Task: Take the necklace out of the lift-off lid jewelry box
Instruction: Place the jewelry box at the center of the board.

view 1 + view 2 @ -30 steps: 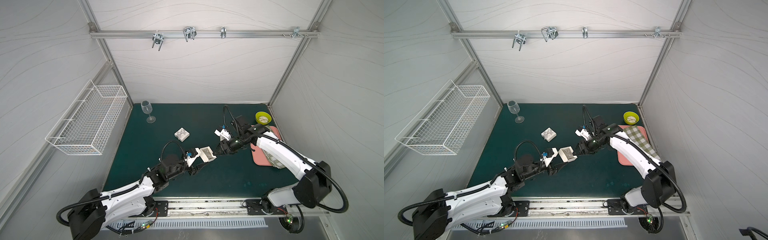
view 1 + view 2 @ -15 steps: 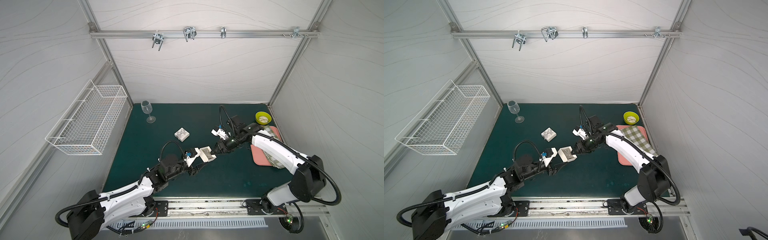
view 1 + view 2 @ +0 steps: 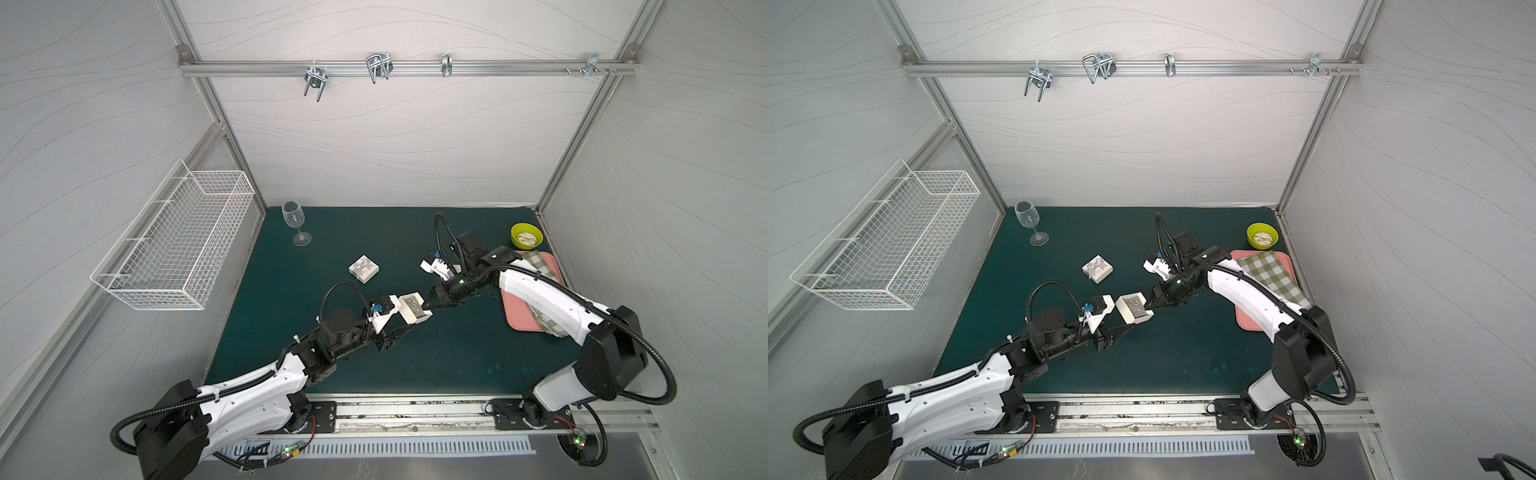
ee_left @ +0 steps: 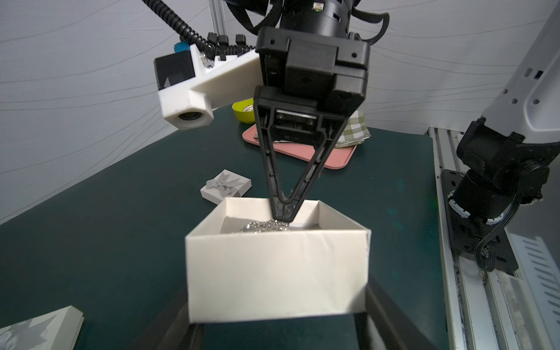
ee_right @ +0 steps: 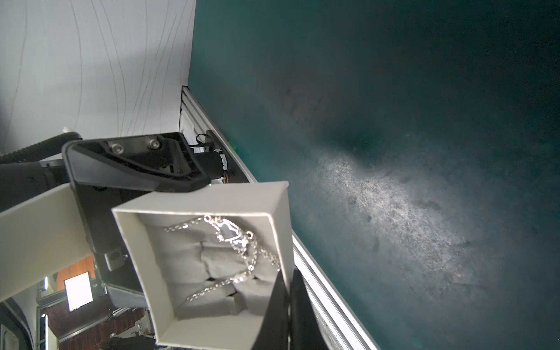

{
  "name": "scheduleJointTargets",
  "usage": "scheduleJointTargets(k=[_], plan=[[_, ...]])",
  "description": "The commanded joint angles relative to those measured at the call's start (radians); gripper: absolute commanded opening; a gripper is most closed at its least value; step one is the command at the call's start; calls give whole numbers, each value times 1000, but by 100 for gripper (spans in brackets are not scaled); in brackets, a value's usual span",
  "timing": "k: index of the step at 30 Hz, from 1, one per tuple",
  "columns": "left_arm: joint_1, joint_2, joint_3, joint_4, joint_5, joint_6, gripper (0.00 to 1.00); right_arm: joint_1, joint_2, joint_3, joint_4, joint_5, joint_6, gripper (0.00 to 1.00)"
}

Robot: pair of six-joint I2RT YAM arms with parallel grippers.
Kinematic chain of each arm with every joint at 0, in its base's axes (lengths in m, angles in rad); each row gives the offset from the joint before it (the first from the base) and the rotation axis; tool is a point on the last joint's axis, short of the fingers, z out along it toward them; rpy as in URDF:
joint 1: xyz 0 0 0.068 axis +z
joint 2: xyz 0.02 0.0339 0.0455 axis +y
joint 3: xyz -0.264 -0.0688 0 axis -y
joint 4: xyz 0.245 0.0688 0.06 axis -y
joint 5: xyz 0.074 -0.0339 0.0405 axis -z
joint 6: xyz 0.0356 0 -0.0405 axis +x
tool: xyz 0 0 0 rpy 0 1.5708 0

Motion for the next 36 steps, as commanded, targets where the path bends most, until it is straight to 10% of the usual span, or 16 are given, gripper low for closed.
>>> scheduleJointTargets(k=[1,13,28,36], plan=[[1,1,46,-15,7,12,55,10,-4,12,12,4,18,0],[-17,-130,-21,-148,-129,-18,93,12,-11,-43,-15,343,40,0],[49,-118,-25,-419,-255,-680,77,74,151,-196,155,707,98,2],[125,94,42,-374,-81,-855,67,95,113,-160,95,742,99,42]])
